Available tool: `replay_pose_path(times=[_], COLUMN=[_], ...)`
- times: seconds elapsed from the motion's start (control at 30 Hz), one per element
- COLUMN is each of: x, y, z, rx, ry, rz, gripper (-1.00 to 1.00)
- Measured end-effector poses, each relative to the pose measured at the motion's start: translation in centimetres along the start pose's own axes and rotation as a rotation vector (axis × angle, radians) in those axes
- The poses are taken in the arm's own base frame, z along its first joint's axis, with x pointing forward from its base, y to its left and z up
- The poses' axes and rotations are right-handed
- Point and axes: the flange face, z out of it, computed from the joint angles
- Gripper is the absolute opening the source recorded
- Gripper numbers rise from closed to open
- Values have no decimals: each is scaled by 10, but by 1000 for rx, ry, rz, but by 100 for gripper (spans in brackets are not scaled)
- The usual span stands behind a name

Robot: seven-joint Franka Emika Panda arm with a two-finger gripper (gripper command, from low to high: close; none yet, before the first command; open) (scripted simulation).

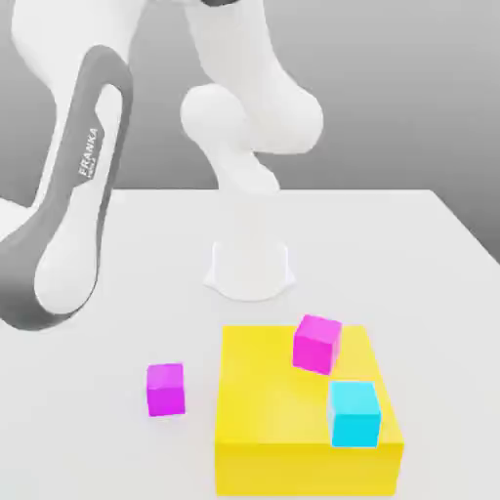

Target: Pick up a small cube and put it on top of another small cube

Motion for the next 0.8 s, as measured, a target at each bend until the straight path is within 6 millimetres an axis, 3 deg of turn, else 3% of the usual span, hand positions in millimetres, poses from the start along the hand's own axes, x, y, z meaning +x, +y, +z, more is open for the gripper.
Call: replay_pose_path(times=[0.03, 0.23, 0.3, 0.4, 0.6, 0.8], x=[0, 0, 1, -4, -107, -213], y=[1, 1, 0, 1, 21, 70], z=[14, 21, 6, -37, -96, -140], rx=[-1, 0, -1, -1, -2, -3], ry=[0, -1, -1, -2, 0, 2], rz=[1, 2, 3, -11, -329, -687], gripper=[-100, -100, -100, -100, -100, -100])
